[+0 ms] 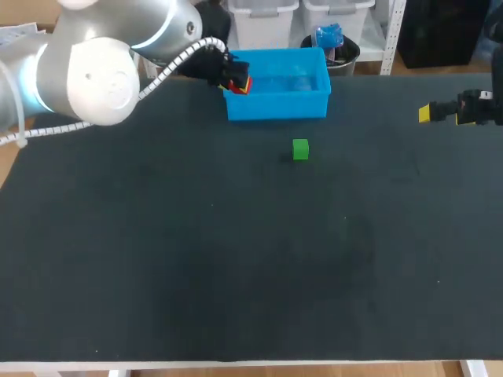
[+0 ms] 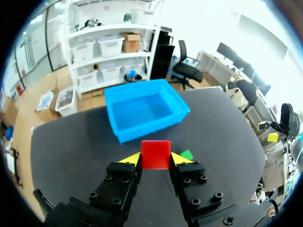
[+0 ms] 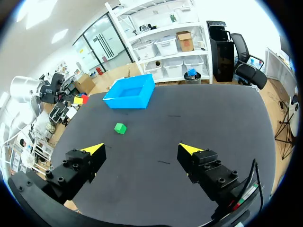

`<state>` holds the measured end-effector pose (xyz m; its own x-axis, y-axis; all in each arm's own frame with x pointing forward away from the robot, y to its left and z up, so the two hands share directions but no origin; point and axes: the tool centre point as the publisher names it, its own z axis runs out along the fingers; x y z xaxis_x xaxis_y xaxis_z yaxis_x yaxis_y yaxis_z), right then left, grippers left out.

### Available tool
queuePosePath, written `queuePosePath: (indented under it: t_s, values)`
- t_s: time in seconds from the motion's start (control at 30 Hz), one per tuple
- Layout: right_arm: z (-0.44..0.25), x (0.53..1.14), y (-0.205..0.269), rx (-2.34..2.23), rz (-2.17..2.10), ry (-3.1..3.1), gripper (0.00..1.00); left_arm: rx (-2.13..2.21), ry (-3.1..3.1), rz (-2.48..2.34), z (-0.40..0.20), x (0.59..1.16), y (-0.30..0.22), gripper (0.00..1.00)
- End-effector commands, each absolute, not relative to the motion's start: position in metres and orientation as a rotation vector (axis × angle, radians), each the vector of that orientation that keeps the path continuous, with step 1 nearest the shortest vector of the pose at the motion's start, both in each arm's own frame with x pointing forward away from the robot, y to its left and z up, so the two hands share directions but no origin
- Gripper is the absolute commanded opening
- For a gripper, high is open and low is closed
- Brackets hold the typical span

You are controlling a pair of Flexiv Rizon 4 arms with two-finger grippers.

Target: Use the left arm to pick the red cube and place it into the blue plastic box first, then use the right arm to grasp the green cube and put it into the same blue plastic box after the first action is fully finished.

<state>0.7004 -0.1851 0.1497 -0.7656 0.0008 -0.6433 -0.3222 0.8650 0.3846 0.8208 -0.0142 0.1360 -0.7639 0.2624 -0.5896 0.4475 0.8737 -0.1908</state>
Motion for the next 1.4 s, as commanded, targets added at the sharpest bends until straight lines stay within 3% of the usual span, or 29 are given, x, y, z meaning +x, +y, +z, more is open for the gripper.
queuePosePath:
  t_s: [0.03,0.83,1.4]
  values:
    - [0.150,0.700,-0.185,-0.232,0.637,2.373,1.00,0.522,2.473,-0.436,0.134,0.831,-0.015,0.00]
    - [0.150,0.700,-0.185,-0.232,0.637,2.373,1.00,0.613,2.438,-0.428,0.106,0.929,-0.041,0.00]
    - [0.150,0.700,-0.185,-0.232,0.637,2.373,1.00,0.599,2.497,-0.418,0.082,0.954,-0.046,0.00]
